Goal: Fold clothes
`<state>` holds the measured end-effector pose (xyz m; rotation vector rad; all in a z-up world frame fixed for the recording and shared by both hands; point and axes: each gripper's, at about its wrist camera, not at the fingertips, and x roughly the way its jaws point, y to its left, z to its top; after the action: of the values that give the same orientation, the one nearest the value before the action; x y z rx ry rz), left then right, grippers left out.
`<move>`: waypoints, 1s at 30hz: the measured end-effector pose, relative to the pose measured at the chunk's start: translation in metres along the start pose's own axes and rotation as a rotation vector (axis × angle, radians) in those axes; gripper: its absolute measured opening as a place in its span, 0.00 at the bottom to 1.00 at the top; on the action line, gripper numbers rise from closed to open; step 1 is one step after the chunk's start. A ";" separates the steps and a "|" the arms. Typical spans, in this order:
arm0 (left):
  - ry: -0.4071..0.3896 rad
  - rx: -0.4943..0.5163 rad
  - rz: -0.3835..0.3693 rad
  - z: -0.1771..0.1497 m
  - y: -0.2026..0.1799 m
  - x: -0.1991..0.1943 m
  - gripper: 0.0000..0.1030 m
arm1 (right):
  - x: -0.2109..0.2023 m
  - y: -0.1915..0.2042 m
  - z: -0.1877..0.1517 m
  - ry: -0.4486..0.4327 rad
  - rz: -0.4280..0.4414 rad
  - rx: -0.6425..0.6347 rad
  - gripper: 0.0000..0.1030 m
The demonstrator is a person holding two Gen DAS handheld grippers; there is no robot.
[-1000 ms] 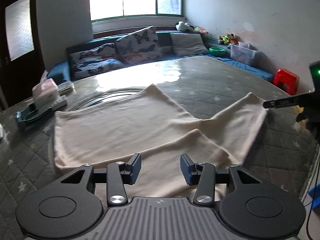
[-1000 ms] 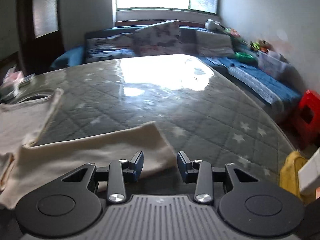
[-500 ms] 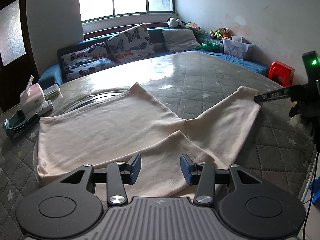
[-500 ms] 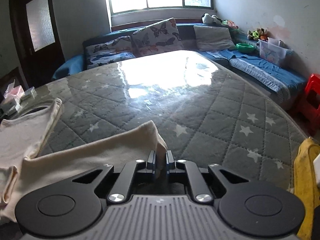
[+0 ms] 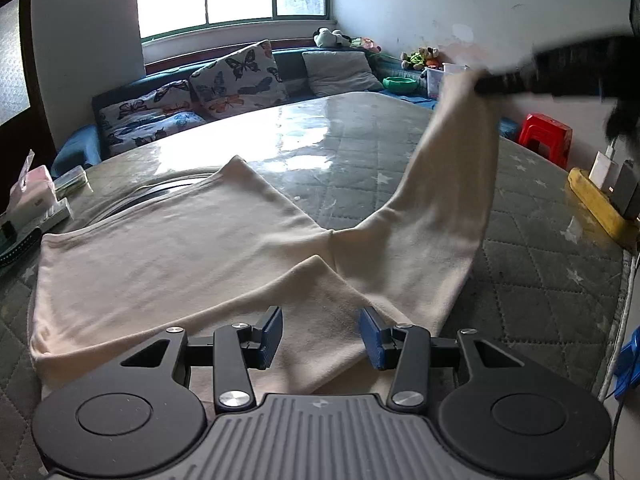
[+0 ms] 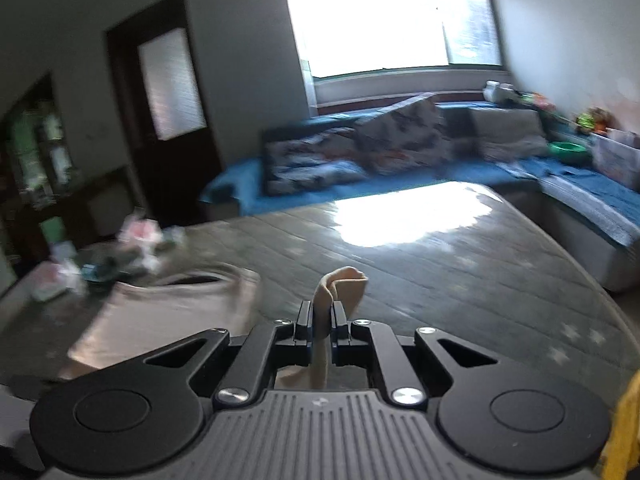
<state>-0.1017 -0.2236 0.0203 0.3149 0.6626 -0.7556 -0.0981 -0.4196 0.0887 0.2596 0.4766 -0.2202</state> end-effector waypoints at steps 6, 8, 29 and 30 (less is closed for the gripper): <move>-0.023 -0.032 0.002 -0.001 0.009 -0.011 0.47 | -0.007 0.053 0.025 -0.012 0.155 -0.078 0.07; -0.042 -0.058 0.012 -0.002 0.018 -0.023 0.49 | -0.006 0.074 0.030 -0.011 0.199 -0.114 0.07; -0.088 -0.342 0.349 -0.074 0.144 -0.122 0.50 | 0.076 0.249 -0.036 0.255 0.499 -0.398 0.07; -0.087 -0.347 0.348 -0.076 0.145 -0.123 0.50 | 0.080 0.254 -0.042 0.273 0.506 -0.403 0.07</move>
<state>-0.0974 -0.0207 0.0483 0.0741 0.6232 -0.3118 0.0217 -0.1790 0.0633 0.0083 0.6947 0.4088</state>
